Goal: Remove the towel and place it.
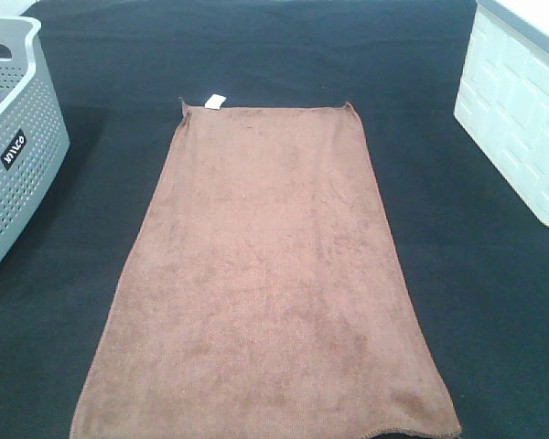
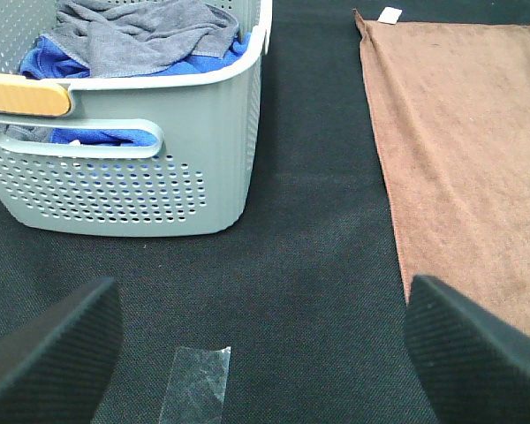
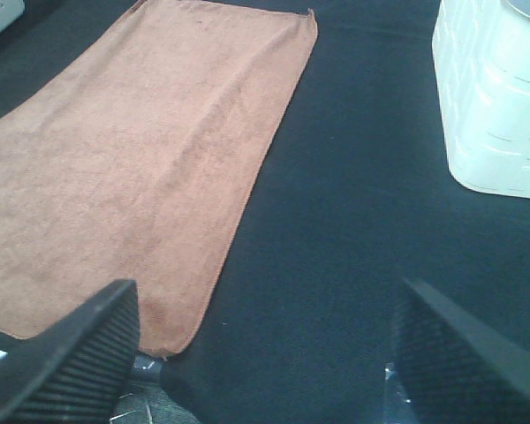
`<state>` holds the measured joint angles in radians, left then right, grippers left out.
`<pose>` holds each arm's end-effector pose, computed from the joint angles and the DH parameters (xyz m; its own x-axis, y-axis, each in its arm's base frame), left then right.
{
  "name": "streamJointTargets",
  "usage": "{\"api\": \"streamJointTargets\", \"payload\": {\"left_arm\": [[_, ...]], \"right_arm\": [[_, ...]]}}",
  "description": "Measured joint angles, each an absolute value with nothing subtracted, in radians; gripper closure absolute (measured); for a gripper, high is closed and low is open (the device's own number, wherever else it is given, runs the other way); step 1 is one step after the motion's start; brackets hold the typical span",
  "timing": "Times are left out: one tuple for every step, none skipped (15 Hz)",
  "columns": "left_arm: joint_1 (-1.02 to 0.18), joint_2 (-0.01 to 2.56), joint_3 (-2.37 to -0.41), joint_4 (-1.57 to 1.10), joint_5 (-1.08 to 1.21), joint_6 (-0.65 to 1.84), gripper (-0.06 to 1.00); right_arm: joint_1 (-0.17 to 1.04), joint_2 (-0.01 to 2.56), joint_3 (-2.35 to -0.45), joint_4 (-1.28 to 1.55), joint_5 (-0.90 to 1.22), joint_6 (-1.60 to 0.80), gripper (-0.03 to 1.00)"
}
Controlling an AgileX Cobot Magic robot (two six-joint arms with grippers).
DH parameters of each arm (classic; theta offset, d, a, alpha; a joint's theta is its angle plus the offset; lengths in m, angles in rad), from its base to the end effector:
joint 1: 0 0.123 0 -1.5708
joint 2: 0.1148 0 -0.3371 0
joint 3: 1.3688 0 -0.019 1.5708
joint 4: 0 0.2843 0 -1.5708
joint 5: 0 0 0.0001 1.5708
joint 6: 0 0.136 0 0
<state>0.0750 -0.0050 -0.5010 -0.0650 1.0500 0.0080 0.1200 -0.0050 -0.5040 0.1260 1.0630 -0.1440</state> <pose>0.0125 -0.0068 0.2748 -0.4383 -0.0573 -0.8970 -0.0351 0.9983 -0.0467 0.0085 0.0161 0.2748 -0.4244 -0.1337 -0.8955 -0.2523 0.9673 -0.0248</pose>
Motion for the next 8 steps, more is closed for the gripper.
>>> {"api": "streamJointTargets", "payload": {"left_arm": [[0.075,-0.005,-0.501,-0.065,1.050,0.008,0.13],[0.075,-0.005,-0.501,-0.065,1.050,0.008,0.13],[0.075,-0.005,-0.501,-0.065,1.050,0.008,0.13],[0.075,-0.005,-0.501,-0.065,1.050,0.008,0.13],[0.075,-0.005,-0.501,-0.065,1.050,0.008,0.13],[0.075,-0.005,-0.501,-0.065,1.050,0.008,0.13],[0.075,-0.005,-0.501,-0.065,1.050,0.008,0.13],[0.075,-0.005,-0.501,-0.065,1.050,0.008,0.13]], "right_arm": [[0.120,-0.005,-0.504,0.120,1.063,-0.144,0.25],[0.120,-0.005,-0.504,0.117,1.063,-0.144,0.25],[0.120,-0.005,-0.504,0.114,1.063,-0.144,0.25],[0.120,-0.005,-0.504,0.114,1.063,-0.144,0.25],[0.120,-0.005,-0.504,0.114,1.063,-0.144,0.25],[0.120,-0.005,-0.504,0.114,1.063,-0.144,0.25],[0.120,-0.005,-0.504,0.114,1.063,-0.144,0.25],[0.120,-0.005,-0.504,0.114,1.063,-0.144,0.25]]}}
